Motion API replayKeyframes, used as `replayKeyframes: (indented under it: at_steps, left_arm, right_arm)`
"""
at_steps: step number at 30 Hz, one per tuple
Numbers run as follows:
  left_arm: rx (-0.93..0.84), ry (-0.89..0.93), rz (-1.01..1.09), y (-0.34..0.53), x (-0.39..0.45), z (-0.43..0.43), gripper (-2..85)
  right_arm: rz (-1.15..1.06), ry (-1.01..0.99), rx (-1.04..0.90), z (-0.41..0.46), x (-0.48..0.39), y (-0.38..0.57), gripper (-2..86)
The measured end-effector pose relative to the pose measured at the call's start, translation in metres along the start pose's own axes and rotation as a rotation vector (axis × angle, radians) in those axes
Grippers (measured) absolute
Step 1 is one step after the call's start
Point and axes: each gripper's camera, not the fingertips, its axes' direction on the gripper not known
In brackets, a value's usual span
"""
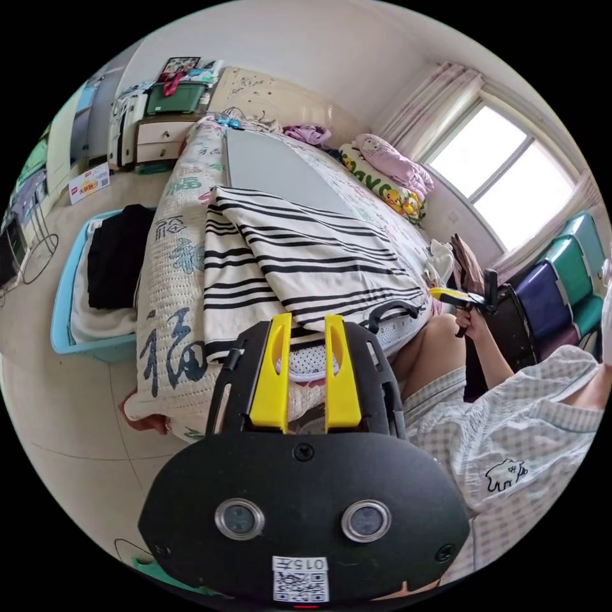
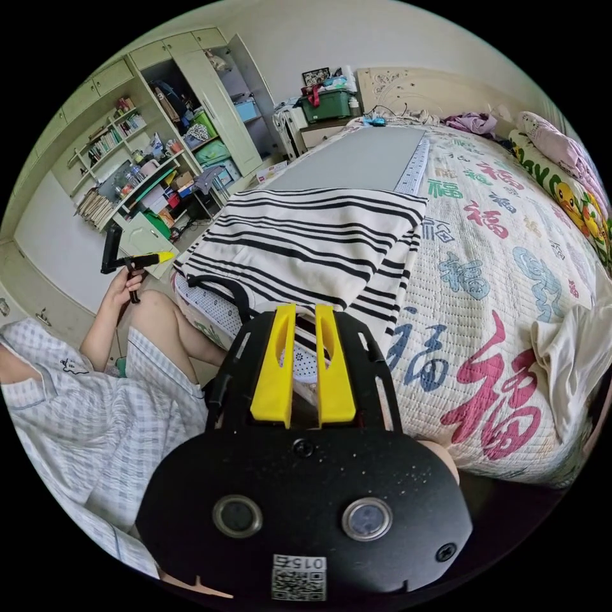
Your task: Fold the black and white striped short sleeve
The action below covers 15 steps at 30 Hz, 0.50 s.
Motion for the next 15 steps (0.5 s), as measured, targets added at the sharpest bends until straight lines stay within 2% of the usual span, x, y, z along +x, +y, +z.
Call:
replayKeyframes:
  at_steps: [4,9,12,15]
  left_arm:
    - [-0.007,0.034,-0.04,-0.011,-0.001,0.0,9.9]
    - [0.149,0.001,-0.082,-0.059,-0.01,-0.043,9.8]
    - [0.187,-0.096,-0.124,-0.1,-0.029,-0.042,10.1]
    - [0.207,-0.065,-0.198,-0.136,-0.059,-0.024,11.4]
  right_arm:
    - [0.058,-0.03,0.035,-0.016,0.02,-0.016,6.2]
    - [0.221,-0.115,0.178,-0.053,0.096,-0.076,6.6]
    - [0.282,-0.125,0.171,-0.038,0.14,-0.126,7.5]
    - [0.323,-0.091,0.137,-0.009,0.174,-0.175,8.5]
